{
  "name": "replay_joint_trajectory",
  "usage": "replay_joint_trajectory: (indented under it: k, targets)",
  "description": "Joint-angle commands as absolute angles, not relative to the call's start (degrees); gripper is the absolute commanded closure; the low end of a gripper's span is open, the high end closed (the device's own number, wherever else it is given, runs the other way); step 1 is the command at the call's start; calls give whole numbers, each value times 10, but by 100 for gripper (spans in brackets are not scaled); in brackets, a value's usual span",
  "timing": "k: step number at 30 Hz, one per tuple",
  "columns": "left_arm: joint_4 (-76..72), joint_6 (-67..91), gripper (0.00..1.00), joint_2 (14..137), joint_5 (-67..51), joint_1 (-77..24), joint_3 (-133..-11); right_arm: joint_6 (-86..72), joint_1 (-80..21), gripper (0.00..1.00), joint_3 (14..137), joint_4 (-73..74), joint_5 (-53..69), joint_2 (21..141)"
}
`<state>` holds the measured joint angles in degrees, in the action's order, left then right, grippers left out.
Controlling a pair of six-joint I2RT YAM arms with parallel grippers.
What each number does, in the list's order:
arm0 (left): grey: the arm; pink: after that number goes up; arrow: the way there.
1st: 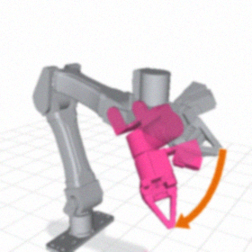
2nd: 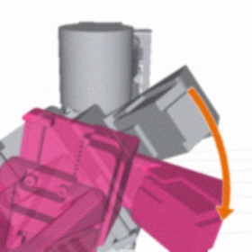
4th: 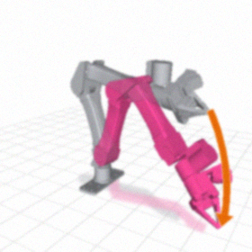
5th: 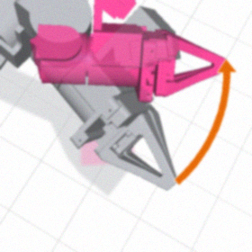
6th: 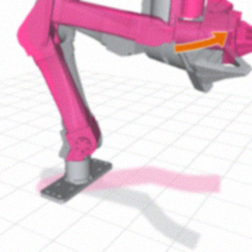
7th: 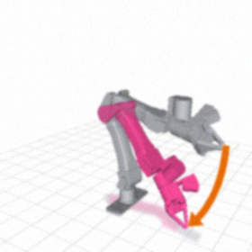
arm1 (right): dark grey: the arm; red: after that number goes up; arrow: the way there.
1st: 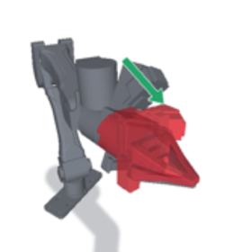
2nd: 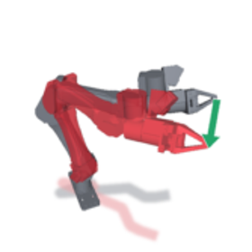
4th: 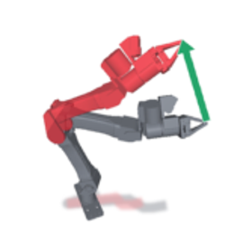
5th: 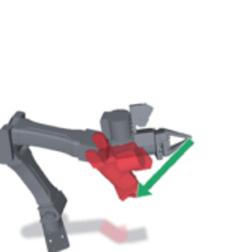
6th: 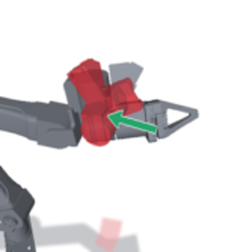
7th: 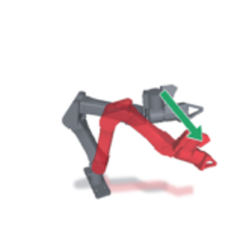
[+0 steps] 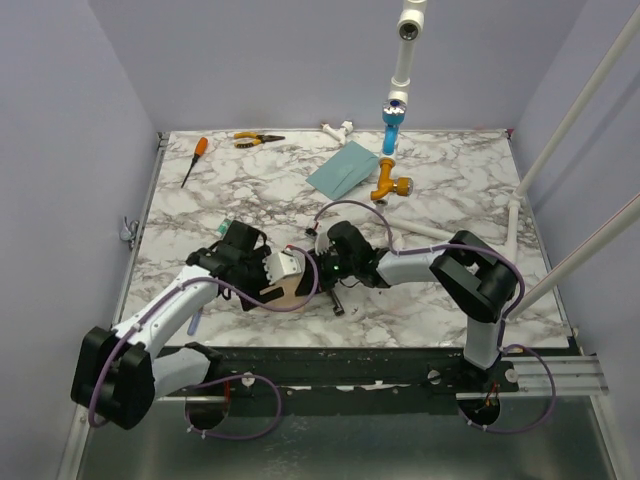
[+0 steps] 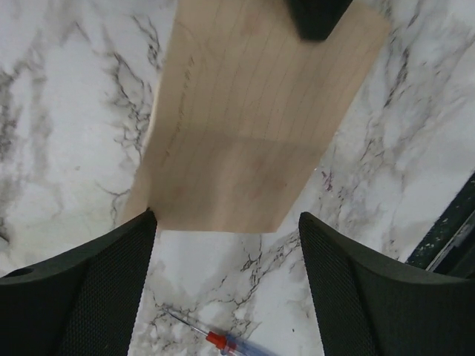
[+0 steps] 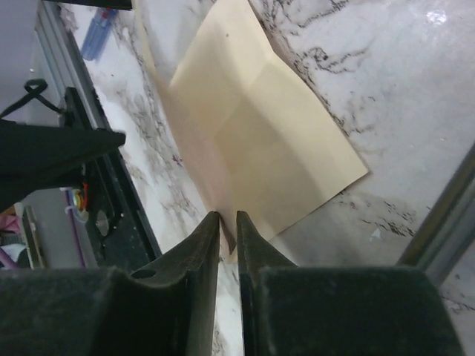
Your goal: Place the letter into the envelope and seal it
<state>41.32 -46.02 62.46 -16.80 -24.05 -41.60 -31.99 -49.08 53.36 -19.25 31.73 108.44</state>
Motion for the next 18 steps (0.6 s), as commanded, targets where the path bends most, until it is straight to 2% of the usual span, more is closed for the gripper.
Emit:
replay_joint_trajectory:
  k: [1, 5, 12, 18]
  targets:
    - [333, -456, 26, 695, -52, -245, -404, -295, -494, 78, 544, -131, 270, 1087]
    - [316, -438, 29, 768, -47, -246, -413, -252, -494, 64, 543, -99, 244, 1065]
    - [308, -434, 30, 788, -61, -253, -408, -125, -511, 47, 539, -73, 216, 996]
    - [307, -443, 29, 790, -63, -253, -398, 65, -553, 27, 421, -215, 203, 901]
